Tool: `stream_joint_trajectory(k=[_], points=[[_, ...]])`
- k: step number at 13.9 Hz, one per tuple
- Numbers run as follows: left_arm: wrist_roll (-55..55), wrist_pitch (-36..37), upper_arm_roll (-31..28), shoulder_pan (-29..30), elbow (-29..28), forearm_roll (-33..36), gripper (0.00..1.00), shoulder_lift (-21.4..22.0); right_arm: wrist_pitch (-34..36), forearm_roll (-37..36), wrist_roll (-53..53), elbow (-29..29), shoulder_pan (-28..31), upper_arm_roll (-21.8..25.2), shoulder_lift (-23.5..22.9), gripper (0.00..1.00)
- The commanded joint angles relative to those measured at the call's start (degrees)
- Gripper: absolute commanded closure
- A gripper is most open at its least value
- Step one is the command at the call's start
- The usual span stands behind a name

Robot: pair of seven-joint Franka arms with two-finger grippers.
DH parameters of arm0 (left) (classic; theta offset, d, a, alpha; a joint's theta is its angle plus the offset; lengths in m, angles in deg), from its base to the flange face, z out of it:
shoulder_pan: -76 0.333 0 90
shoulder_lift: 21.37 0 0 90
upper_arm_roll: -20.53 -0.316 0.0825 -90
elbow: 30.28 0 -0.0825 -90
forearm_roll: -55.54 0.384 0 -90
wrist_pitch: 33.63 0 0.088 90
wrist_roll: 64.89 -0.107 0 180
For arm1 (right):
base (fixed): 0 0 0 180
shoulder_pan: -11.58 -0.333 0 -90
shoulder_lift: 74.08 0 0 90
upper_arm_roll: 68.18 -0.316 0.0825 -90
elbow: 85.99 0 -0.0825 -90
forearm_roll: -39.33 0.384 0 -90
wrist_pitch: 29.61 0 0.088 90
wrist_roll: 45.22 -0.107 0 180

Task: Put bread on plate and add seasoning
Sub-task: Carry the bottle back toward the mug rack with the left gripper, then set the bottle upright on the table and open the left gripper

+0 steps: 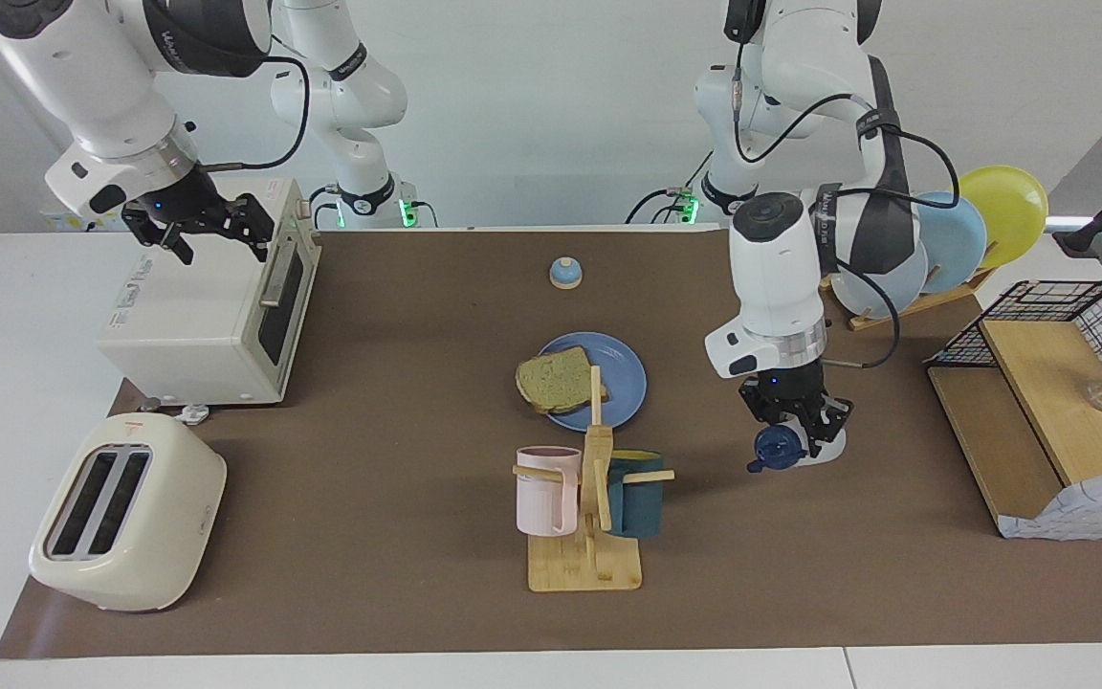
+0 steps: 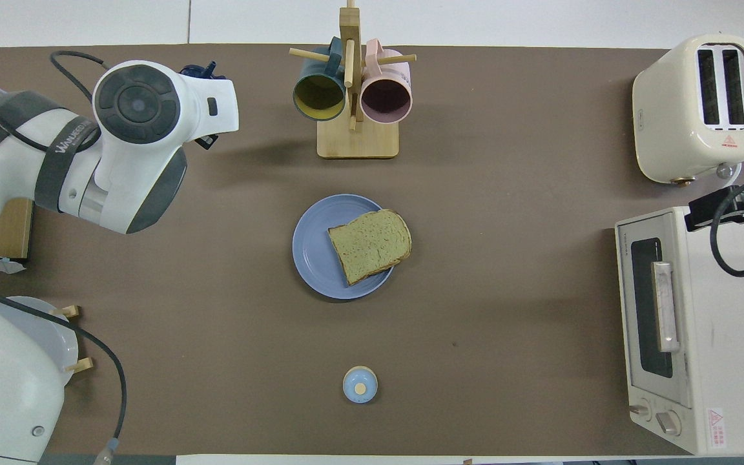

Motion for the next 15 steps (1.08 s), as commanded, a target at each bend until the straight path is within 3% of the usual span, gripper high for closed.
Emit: stream_joint_trajectory(k=[1, 4, 7, 10, 13, 15], points=[[7.48, -12.79, 0.67, 2.56, -7.52, -6.21, 1.0, 2.43, 0.4, 0.1, 1.54, -0.86, 0.71, -0.25, 0.92, 0.0], [14.33, -32.46, 0.58, 3.88, -17.53, -11.94, 1.0, 3.92, 0.4, 0.1, 1.54, -0.86, 0.71, -0.25, 0.92, 0.0], [22.78, -49.89, 0.58, 4.93, -26.07, -12.04, 1.0, 4.71, 0.4, 0.1, 1.54, -0.86, 0.71, -0.25, 0.92, 0.0], [26.04, -57.98, 0.58, 5.03, -28.46, -12.04, 1.0, 3.67, 0.4, 0.1, 1.54, -0.86, 0.71, -0.25, 0.92, 0.0], [27.28, -69.15, 0.58, 4.5, -30.14, -12.04, 1.0, -1.24, 0.4, 0.1, 1.54, -0.86, 0.71, -0.25, 0.92, 0.0], [27.19, -69.09, 0.58, 4.59, -28.47, -12.04, 1.0, -2.05, 0.4, 0.1, 1.54, -0.86, 0.71, -0.25, 0.92, 0.0]])
